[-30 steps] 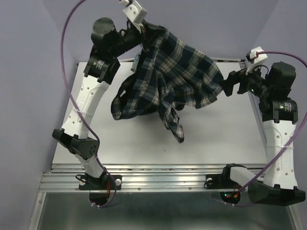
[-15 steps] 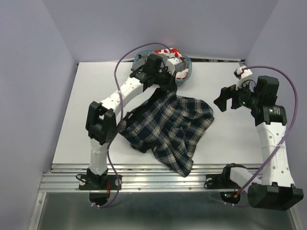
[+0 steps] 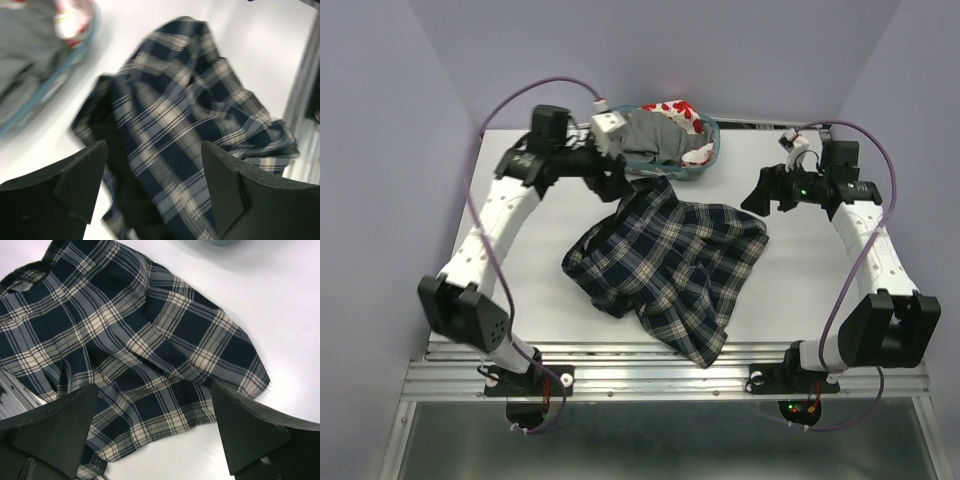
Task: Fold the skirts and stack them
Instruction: Move the skirt to the center of the board, then flatten the skirt out
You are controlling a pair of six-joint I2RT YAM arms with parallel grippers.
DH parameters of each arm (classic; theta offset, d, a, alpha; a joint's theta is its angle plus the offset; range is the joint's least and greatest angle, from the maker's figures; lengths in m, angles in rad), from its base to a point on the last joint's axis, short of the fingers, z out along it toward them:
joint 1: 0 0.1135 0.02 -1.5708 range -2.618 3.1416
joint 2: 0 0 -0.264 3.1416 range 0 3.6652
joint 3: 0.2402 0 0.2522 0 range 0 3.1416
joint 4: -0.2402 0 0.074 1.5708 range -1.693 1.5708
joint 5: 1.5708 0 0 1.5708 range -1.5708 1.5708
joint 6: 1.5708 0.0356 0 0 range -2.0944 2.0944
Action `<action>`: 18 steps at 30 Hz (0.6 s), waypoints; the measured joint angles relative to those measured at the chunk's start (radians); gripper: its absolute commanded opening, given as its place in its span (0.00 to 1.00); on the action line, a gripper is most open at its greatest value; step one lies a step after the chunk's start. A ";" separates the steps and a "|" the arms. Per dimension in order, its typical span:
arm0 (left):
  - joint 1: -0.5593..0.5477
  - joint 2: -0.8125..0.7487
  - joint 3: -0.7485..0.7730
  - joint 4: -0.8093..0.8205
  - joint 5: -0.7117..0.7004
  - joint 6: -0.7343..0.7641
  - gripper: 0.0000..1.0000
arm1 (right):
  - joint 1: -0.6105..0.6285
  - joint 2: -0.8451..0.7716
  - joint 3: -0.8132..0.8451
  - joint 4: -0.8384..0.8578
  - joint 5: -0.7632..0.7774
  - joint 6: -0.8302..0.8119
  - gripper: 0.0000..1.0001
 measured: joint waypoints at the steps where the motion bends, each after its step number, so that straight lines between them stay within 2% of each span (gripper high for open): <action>1: 0.062 -0.077 -0.055 0.005 0.003 -0.002 0.89 | 0.011 0.025 0.014 0.011 -0.001 0.007 1.00; 5: 0.245 -0.303 -0.233 -0.030 -0.039 0.013 0.90 | 0.091 0.125 0.087 0.064 -0.007 0.039 1.00; 8: 0.233 -0.407 -0.329 -0.130 -0.074 0.098 0.91 | 0.165 0.182 0.129 0.094 -0.005 0.059 1.00; 13: 0.216 -0.431 -0.380 -0.303 -0.151 0.277 0.86 | 0.277 0.246 0.160 0.113 0.008 0.101 0.98; 18: 0.295 -0.444 -0.449 -0.294 -0.215 0.269 0.91 | 0.410 0.275 0.216 0.103 0.087 0.162 0.93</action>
